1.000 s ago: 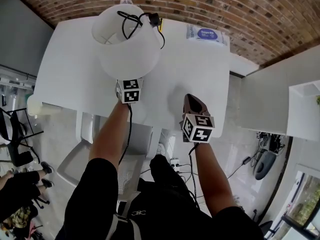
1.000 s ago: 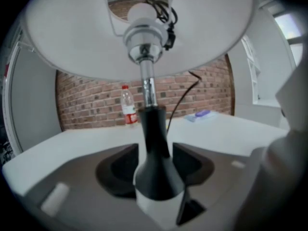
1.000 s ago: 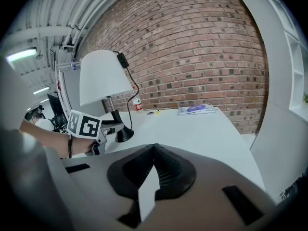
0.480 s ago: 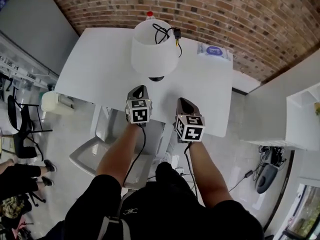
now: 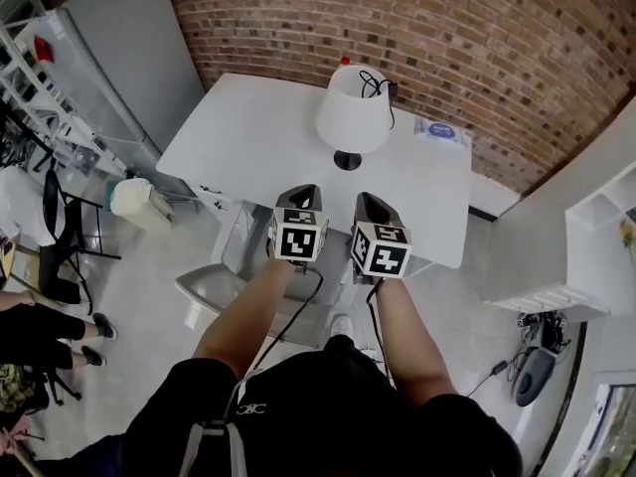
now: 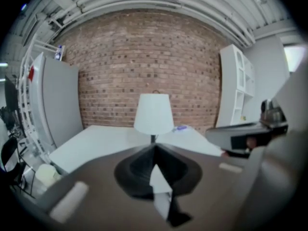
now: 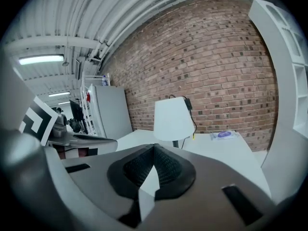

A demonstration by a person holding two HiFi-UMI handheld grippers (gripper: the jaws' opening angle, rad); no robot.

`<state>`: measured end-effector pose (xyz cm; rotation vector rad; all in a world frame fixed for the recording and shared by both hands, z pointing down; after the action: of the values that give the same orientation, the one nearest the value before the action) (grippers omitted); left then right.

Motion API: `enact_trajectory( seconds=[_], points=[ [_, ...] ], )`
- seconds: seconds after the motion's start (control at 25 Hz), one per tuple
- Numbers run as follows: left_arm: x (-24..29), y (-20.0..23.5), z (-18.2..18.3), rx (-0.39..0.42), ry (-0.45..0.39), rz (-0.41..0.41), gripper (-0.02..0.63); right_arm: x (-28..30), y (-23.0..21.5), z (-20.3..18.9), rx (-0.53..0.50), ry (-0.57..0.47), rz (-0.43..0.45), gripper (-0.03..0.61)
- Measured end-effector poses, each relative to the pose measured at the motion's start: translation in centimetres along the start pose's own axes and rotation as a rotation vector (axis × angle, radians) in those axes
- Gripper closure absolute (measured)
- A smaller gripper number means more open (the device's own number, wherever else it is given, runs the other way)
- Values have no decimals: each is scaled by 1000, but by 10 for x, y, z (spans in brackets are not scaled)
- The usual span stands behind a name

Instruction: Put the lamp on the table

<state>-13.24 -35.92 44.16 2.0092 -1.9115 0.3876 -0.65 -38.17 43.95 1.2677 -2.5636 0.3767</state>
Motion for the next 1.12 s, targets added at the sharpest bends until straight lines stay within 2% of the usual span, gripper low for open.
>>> enact_trajectory(
  seconds=[0.08, 0.2, 0.4, 0.56, 1.12],
  points=[
    [-30, 0, 0, -13, -17, -1, 614, -21, 22, 5, -19, -25, 13, 580],
    [-70, -6, 0, 9, -49, -15, 614, -51, 49, 8, -45, -57, 41, 580],
    [-112, -10, 2, 25, -102, -41, 614, -85, 77, 9, -65, -100, 52, 580],
    [-127, -11, 2, 26, -131, -52, 614, -95, 90, 13, -77, -123, 55, 580],
    [-142, -5, 2, 4, -125, -65, 614, -99, 105, 23, -88, -154, 71, 580]
  ],
)
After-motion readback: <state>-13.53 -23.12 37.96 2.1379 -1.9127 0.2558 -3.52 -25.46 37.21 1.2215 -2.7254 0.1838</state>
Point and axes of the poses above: the fingertips, and each gripper's own axes: x forward along the fingers, y to its left, z out of its top, the point moved 4 cm from there along -x, backward along the fingers, and after that the axes turned 3 degrees about -x, right-handed, at the moved point
